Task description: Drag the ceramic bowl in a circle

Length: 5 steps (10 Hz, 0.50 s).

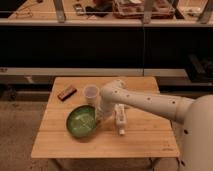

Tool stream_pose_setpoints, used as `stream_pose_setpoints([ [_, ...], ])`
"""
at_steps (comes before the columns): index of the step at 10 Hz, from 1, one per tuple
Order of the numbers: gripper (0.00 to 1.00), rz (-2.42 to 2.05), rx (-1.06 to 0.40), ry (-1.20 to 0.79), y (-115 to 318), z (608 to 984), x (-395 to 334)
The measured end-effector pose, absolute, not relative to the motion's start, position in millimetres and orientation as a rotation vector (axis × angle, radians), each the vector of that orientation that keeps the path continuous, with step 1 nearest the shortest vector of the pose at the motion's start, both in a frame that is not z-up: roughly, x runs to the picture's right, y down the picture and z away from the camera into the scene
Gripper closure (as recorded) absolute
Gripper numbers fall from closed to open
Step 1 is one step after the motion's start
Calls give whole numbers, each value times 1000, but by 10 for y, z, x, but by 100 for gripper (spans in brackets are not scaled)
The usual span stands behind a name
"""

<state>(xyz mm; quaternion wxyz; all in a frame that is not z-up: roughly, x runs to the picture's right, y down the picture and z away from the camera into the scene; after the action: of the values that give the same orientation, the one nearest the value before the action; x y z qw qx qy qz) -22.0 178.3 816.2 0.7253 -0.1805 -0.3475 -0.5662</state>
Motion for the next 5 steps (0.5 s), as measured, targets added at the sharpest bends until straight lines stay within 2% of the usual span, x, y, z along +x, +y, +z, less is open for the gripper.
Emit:
stream_pose_setpoints([
  [5,100,-1283,-452,-691,2305,7794,304],
])
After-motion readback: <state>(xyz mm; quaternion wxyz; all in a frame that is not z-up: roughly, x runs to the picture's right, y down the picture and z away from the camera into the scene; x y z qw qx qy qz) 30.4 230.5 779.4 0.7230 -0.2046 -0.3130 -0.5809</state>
